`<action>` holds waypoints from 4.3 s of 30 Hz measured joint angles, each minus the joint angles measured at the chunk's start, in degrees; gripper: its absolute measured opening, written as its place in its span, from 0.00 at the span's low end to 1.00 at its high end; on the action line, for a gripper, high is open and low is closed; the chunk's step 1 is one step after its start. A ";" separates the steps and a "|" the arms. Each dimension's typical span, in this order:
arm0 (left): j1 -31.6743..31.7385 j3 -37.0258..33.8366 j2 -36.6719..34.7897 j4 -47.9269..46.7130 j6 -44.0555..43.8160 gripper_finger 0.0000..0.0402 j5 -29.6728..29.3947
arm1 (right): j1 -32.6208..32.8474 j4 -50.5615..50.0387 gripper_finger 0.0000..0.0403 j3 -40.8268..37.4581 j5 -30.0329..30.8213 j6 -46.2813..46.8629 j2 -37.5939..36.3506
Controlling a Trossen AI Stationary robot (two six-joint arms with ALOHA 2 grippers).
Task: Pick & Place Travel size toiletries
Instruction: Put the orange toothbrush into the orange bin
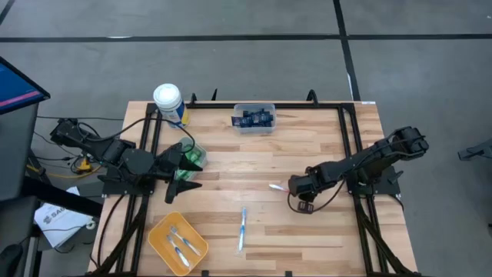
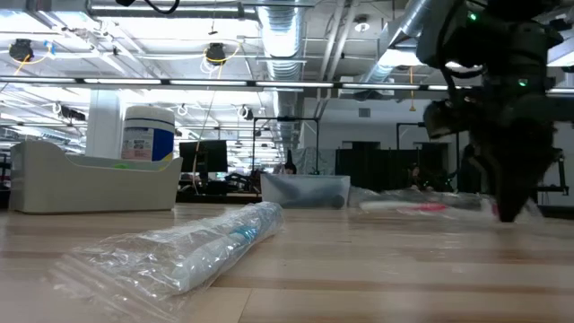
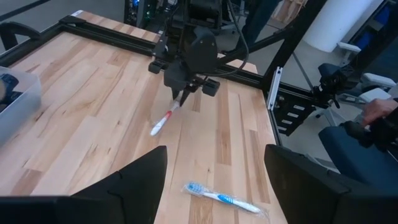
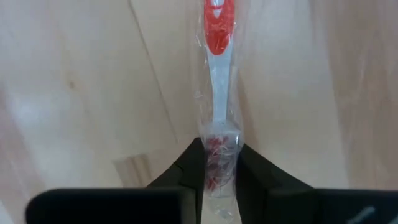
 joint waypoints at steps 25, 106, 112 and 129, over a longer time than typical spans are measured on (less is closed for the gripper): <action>0.00 0.00 0.04 0.64 -0.01 0.66 -7.68 | -5.80 9.70 0.13 19.71 0.43 -11.80 -0.26; 22.18 -0.02 15.68 46.93 26.84 0.04 8.23 | -15.76 30.41 0.46 34.61 0.41 -26.87 -0.33; 22.18 -0.08 14.16 43.48 26.90 0.04 7.99 | -15.52 30.11 0.63 34.61 0.30 -24.23 -0.33; 22.12 -0.04 6.76 27.43 24.76 0.05 7.76 | -11.40 15.85 0.63 34.58 0.20 -21.23 -0.33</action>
